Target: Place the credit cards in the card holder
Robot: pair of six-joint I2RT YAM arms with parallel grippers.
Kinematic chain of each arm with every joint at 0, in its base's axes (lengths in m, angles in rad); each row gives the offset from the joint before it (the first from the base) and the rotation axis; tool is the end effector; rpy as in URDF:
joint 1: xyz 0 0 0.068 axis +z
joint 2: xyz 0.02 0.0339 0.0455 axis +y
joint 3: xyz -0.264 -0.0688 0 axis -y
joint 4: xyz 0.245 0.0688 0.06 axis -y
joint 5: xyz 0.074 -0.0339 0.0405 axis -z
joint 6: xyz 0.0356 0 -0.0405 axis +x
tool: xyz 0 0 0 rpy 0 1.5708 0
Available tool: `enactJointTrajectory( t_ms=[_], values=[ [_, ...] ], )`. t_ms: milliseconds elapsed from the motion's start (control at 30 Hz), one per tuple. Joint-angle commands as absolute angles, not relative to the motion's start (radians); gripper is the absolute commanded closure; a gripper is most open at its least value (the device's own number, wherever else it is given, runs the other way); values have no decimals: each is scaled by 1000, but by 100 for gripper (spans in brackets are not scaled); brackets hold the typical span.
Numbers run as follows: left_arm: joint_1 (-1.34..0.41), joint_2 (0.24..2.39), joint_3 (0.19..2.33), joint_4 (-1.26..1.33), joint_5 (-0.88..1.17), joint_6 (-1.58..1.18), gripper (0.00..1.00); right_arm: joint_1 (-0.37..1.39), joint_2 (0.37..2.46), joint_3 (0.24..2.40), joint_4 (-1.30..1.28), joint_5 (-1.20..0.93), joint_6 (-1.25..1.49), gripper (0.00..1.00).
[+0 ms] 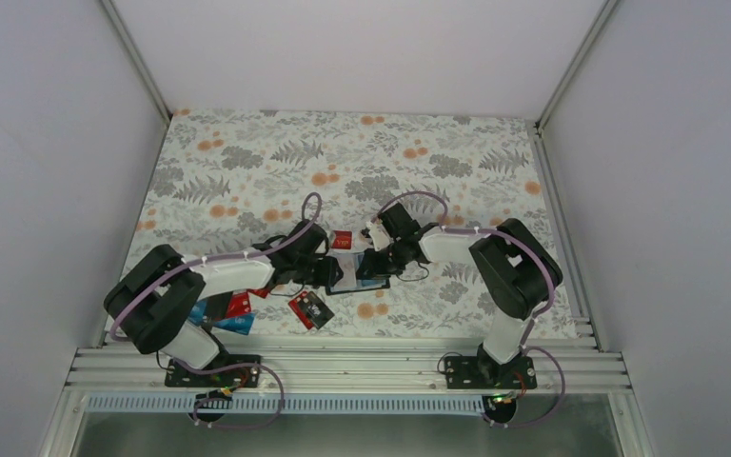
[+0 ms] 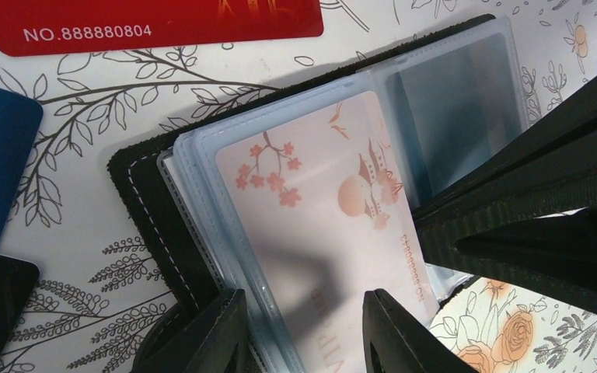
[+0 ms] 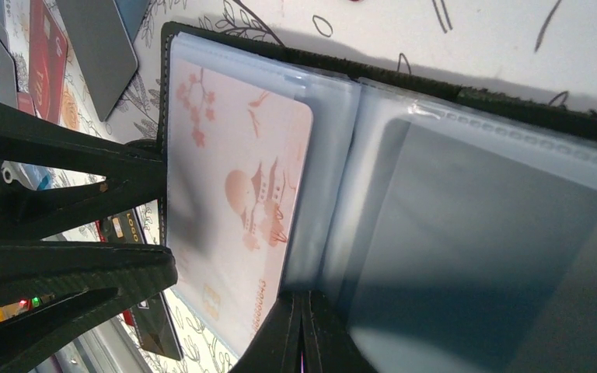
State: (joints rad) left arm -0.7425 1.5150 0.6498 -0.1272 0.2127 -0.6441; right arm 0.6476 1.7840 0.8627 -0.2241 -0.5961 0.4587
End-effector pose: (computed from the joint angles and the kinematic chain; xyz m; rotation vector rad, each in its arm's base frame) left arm 0.1933 -0.1876 0.1384 0.2211 2.7258 -0.7442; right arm 0.2388 0.2057 0.1185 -0.4646 2.8660 1.0859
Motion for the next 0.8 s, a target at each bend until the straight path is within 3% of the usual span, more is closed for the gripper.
enactJointTrajectory(
  t_ms=[0,367,767],
  values=[
    [-741,1548,657,-87,230,-653,61,640,1822,838,-213,-555,437,96],
    [-744,1591,707,-113,251,-626,62,640,1836,831,-204,-571,436,96],
    [-821,1627,867,-401,47,-596,67,641,1848,835,-207,-572,427,95]
  ],
)
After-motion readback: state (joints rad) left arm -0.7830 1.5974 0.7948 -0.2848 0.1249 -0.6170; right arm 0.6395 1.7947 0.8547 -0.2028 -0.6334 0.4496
